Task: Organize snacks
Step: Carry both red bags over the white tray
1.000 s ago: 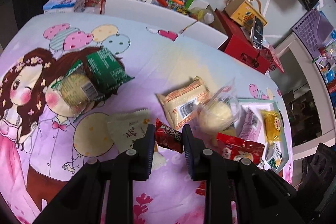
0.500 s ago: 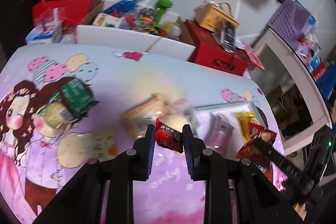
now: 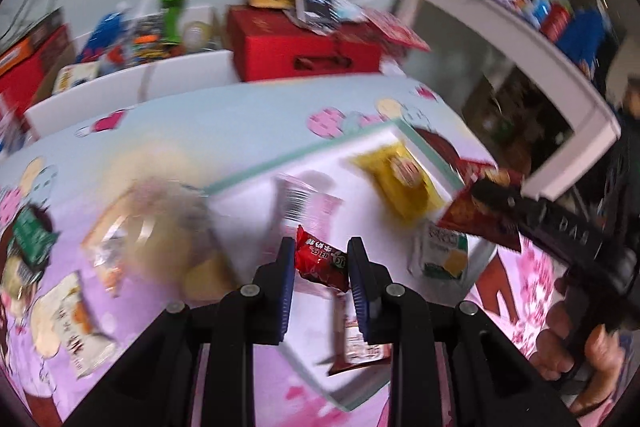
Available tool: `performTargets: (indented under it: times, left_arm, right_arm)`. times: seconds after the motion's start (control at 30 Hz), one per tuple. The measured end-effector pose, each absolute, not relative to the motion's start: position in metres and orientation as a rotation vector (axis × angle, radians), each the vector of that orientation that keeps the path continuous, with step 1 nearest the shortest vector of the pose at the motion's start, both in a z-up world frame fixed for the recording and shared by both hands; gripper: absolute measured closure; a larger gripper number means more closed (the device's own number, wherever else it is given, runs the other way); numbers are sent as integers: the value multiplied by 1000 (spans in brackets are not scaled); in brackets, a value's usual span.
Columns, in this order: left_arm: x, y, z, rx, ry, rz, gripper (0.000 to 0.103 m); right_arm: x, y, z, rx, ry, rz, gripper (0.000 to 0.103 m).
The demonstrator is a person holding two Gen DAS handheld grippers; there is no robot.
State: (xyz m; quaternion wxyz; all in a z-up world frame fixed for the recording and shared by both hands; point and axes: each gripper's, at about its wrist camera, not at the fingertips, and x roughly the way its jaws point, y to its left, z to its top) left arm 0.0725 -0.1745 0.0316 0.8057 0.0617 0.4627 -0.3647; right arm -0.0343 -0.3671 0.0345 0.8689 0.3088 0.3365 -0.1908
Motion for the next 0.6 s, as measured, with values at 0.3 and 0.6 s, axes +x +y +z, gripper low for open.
performTargets:
  times: [0.3,0.6]
  left_arm:
    - [67,-221,7,224,1027,-843,76]
    - [66,-232,-8,255,1059,-850,75]
  right_arm:
    - [-29,-372,21,666,731,-418,58]
    - [-26,-376,13,682,755,-429,58]
